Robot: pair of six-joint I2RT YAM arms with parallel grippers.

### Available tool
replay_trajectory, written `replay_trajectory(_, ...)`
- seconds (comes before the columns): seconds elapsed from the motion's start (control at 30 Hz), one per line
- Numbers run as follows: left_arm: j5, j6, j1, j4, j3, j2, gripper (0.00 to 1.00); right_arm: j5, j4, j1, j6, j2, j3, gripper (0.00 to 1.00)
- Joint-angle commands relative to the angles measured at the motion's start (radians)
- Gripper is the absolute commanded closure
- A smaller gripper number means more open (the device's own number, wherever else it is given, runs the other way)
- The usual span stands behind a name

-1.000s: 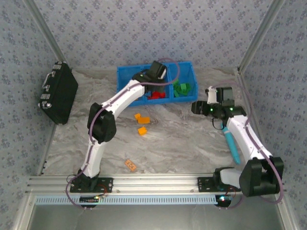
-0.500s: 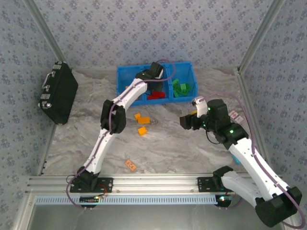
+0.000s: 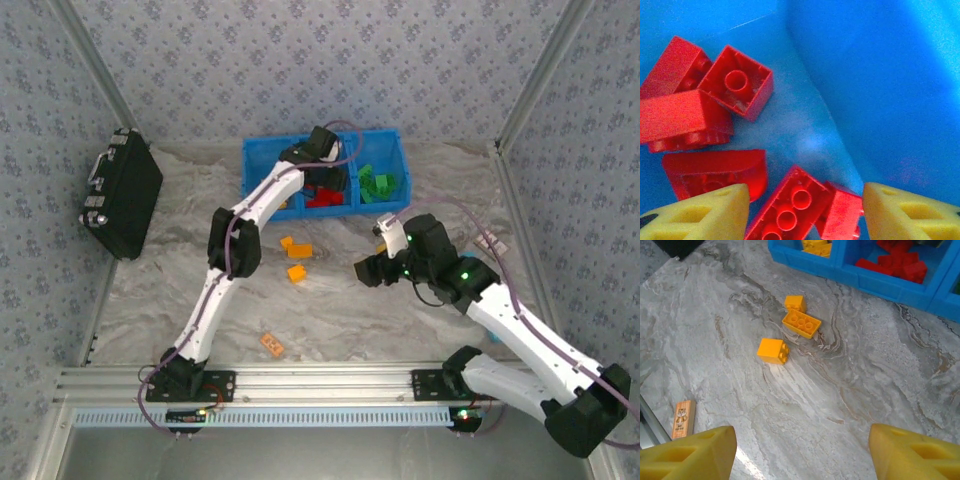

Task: Sort the legos into containers by color
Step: Place the lego in the container, then pick up the lego from the center of the table.

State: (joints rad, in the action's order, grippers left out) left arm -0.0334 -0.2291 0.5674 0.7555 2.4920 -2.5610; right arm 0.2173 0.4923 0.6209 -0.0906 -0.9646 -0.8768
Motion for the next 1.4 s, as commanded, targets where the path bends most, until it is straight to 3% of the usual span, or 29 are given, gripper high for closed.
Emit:
replay_trajectory(0.0, -0.085, 0.017, -0.004, -0.044, 0.059, 0.152, 0.38, 0.031, 0.033, 0.008, 0.118, -0.029, -0.076, 0.28)
replay_trajectory(0.17, -0.116, 0.062, -0.005, -0.03, 0.029, 0.278, 0.39, 0.094, -0.002, 0.022, 0.283, -0.108, -0.109, 0.26)
replay_trajectory(0.23, -0.086, 0.083, -0.008, -0.023, -0.008, 0.349, 0.38, 0.132, -0.004, 0.034, 0.435, -0.154, -0.117, 0.1)
replay_trajectory(0.33, -0.025, 0.104, -0.033, 0.025, -0.048, 0.453, 0.38, 0.063, -0.027, 0.055, 0.644, -0.218, -0.123, 0.06)
replay_trajectory(0.6, 0.032, 0.157, -0.194, -0.048, -0.528, 0.92, 0.35, 0.17, -0.067, 0.06, 0.874, -0.488, -0.277, 0.06)
replay_trajectory(0.8, 0.079, 0.221, -0.303, -0.02, -0.825, 1.233, 0.31, 0.147, 0.019, 0.073, 1.071, -0.7, -0.444, 0.09)
replay_trajectory(0.93, 0.126, 0.267, -0.346, -0.004, -0.974, 1.385, 0.29, 0.12, 0.008, 0.059, 1.1, -0.827, -0.534, 0.14)
replay_trajectory(1.03, 0.175, 0.293, -0.361, 0.02, -1.049, 1.441, 0.27, 0.097, 0.043, 0.06, 1.129, -0.895, -0.605, 0.15)
replay_trajectory(1.37, 0.165, 0.333, -0.382, 0.049, -1.143, 1.467, 0.25, 0.064, 0.084, 0.081, 1.168, -1.059, -0.717, 0.19)
